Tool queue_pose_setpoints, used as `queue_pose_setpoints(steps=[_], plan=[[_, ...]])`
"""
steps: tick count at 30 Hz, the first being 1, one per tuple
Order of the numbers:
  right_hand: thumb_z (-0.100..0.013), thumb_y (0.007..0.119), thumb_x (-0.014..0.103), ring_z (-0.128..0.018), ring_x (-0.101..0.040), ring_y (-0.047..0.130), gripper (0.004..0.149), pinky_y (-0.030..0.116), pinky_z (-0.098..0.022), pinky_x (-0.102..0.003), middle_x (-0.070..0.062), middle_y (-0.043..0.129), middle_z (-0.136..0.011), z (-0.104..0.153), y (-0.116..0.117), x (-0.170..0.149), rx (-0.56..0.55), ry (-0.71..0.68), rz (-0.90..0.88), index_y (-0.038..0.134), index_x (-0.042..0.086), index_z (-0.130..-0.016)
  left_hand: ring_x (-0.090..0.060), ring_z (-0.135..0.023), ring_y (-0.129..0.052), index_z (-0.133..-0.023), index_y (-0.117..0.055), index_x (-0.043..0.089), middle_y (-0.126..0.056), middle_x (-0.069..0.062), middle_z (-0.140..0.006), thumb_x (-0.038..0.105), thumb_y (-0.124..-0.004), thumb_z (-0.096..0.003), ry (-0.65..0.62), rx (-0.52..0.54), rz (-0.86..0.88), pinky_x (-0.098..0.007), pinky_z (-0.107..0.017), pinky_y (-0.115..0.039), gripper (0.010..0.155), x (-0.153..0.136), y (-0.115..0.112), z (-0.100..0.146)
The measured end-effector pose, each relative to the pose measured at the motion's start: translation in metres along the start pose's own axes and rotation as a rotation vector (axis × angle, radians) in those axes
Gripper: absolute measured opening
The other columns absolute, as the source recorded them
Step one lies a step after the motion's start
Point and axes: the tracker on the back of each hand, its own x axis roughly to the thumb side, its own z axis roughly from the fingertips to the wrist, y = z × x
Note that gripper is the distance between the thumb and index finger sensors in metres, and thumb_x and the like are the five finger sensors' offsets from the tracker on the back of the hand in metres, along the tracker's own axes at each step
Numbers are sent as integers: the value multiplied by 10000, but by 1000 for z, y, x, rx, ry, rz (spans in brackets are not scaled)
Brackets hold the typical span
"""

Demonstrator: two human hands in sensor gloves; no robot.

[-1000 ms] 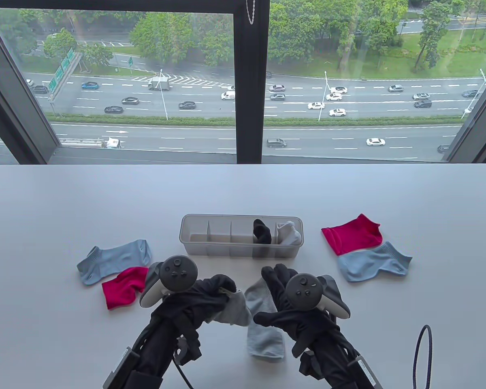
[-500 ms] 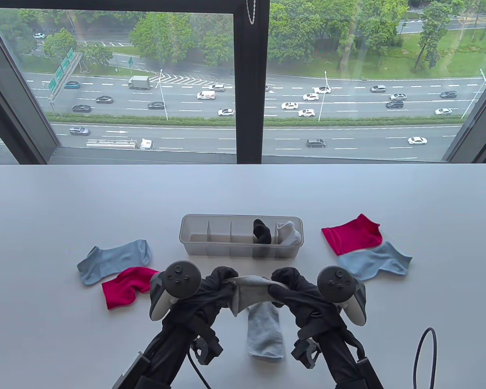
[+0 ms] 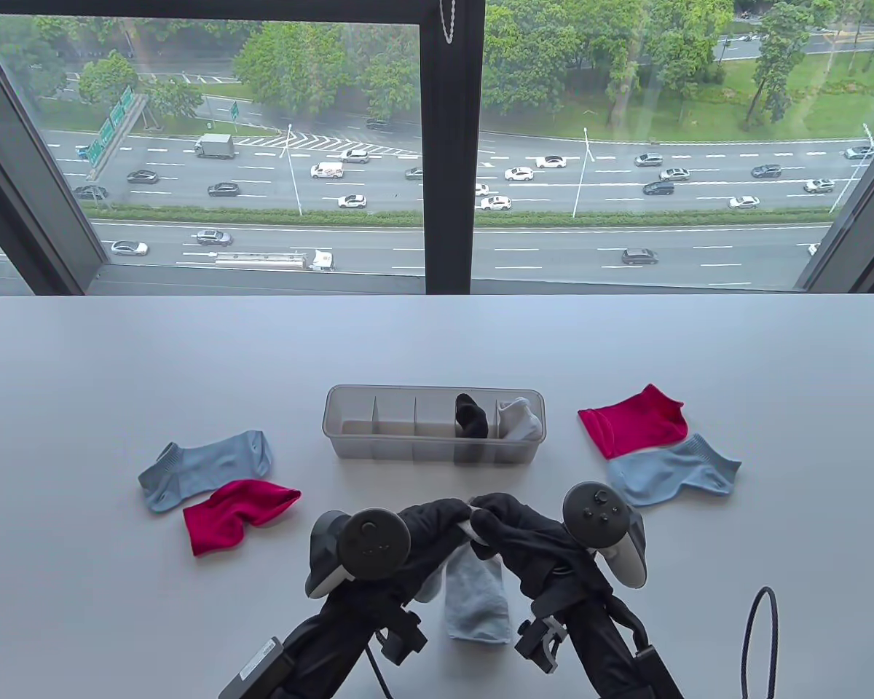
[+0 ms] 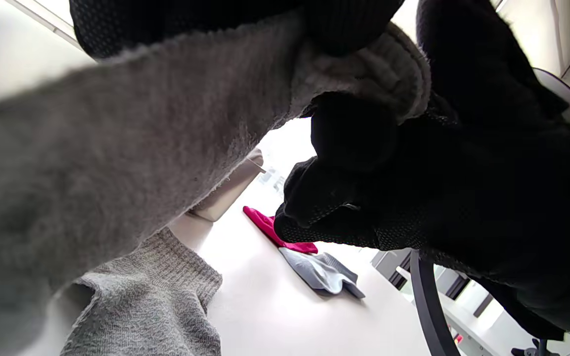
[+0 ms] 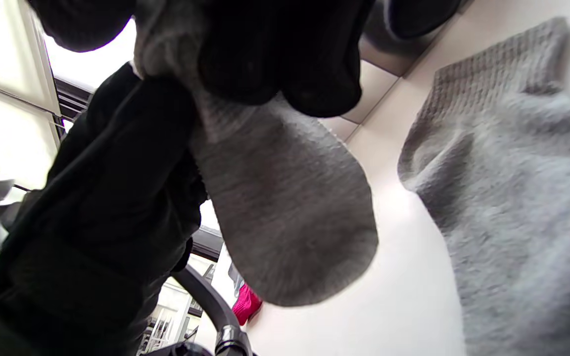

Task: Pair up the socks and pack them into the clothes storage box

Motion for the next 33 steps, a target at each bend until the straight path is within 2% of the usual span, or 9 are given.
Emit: queue_pose_setpoints(steps=[4, 6, 14, 20, 22, 24, 26, 29, 33], plan=[[-541, 718, 554, -1000, -441, 582, 771, 411, -718, -733, -198, 573, -1082, -4, 7, 4, 55, 13, 120, 433, 141, -1126, -390, -660, -1008, -859, -804, 92, -983, -156, -741, 313, -708, -579, 43, 33, 122, -603, -574, -790, 369, -9, 6, 1], [-581, 723, 475, -1009, -490, 619, 570, 461, -723, -713, -230, 578, -1135, -3, 6, 3, -63, 44, 126, 555, 206, -1055, -393, -664, -1004, -865, -803, 90, -981, -156, -745, 300, -687, -589, 59, -4, 176, -607, -577, -784, 365, -10, 7, 0], [-642, 688, 334, -869, -304, 863, 409, 543, -744, -631, -89, 839, -924, 9, -18, -9, -279, 26, -52, 587, 179, -1007, -414, -680, -987, -890, -779, 71, -965, -183, -771, 265, -636, -599, 93, 9, 255, -619, -584, -766, 378, -20, 16, 0], [-624, 712, 313, -838, -280, 868, 385, 518, -735, -662, -60, 863, -863, 3, -9, 4, -91, -47, 11, 646, 226, -993, -514, -1089, -490, -1148, -223, 166, -364, -230, -1201, 435, -718, -565, 40, -195, 280, -748, -732, -454, 811, -17, 9, -4], [-613, 722, 317, -851, -286, 858, 380, 504, -731, -674, -53, 869, -864, -1, -4, 9, 2, -57, 62, 668, 251, -983, -521, -1092, -476, -1137, -471, 140, -414, -221, -1199, 389, -723, -573, 59, -197, 347, -754, -734, -437, 667, -18, 11, -6], [-617, 706, 338, -868, -334, 841, 374, 495, -722, -687, -77, 870, -880, -1, -4, 8, 25, -32, 91, 689, 238, -978, -500, -992, -687, -956, -773, 125, -740, -196, -1059, 257, -704, -581, 109, -66, 321, -708, -714, -549, 403, -19, 16, -3], [-633, 611, 397, -891, -399, 809, 427, 504, -716, -683, -144, 853, -922, 2, -9, 2, -109, 34, 141, 686, 168, -986, -494, -908, -787, -892, -834, 112, -866, -197, -936, 271, -729, -568, 115, 26, 264, -687, -677, -621, 377, -20, 19, 0], [-630, 537, 432, -985, -517, 647, 491, 486, -703, -706, -224, 729, -1057, 7, -15, -5, -178, 53, 119, 657, 153, -1016, -494, -875, -817, -865, -854, 109, -896, -199, -899, 294, -709, -582, 131, 23, 193, -680, -661, -643, 368, -15, 19, 1], [-533, 644, 575, -1039, -602, 99, 927, 234, -701, -760, -286, 72, -1199, 7, -13, 1, -10, -78, -48, 75, 177, -1146, -489, -828, -868, -897, -839, 136, -931, -203, -870, 295, -691, -592, 126, -6, 167, -665, -632, -687, 374, -10, 17, -1]])
